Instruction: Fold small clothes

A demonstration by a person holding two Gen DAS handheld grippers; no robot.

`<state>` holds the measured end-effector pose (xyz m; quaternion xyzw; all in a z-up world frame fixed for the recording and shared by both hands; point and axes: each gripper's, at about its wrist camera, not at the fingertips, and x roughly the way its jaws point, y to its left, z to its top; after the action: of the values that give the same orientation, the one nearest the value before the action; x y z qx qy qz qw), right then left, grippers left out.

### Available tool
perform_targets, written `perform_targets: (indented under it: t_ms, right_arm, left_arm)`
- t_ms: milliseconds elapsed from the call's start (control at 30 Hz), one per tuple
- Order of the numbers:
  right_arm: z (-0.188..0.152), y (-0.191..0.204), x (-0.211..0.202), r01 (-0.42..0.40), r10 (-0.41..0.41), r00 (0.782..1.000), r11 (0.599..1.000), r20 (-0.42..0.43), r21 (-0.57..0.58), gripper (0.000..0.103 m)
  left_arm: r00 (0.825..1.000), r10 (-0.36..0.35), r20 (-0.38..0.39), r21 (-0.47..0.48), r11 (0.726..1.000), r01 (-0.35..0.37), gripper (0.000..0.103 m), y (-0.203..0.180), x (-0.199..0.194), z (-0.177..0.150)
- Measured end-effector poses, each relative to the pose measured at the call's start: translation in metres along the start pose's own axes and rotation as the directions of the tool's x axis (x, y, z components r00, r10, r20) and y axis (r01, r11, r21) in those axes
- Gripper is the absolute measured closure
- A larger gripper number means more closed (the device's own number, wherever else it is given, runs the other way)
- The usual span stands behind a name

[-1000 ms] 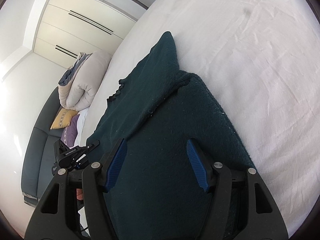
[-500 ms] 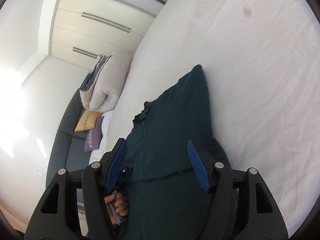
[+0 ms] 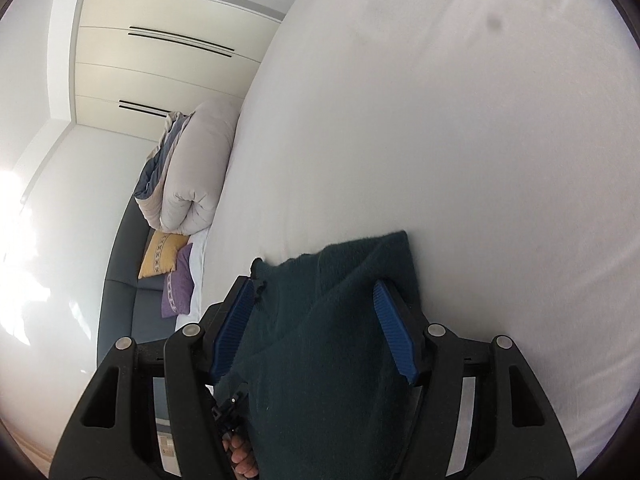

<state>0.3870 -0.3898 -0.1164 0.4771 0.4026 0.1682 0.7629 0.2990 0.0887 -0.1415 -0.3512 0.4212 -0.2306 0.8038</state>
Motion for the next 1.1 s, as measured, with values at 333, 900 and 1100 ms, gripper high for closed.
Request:
perform_targets:
  t_ms: [333, 900, 1100]
  right_arm:
    - [-0.040, -0.006, -0.017, -0.052, 0.051, 0.998, 0.999, -0.048, -0.006, 0.042]
    - [-0.255, 0.011, -0.144, -0.077, 0.076, 0.997, 0.996, -0.013, -0.048, 0.040]
    - [-0.315, 0.039, -0.126, -0.129, 0.124, 0.989, 0.990, -0.075, -0.056, 0.040]
  left_arm:
    - [1.000, -0.018, -0.001, -0.011, 1.000, 0.018, 0.092, 0.000, -0.003, 0.001]
    - [0.953, 0.106, 0.283, -0.140, 0.988, -0.068, 0.005, 0.016, -0.172, -0.033]
    - [0.873, 0.189, 0.450, -0.434, 0.900, 0.029, 0.012, 0.109, -0.281, -0.073]
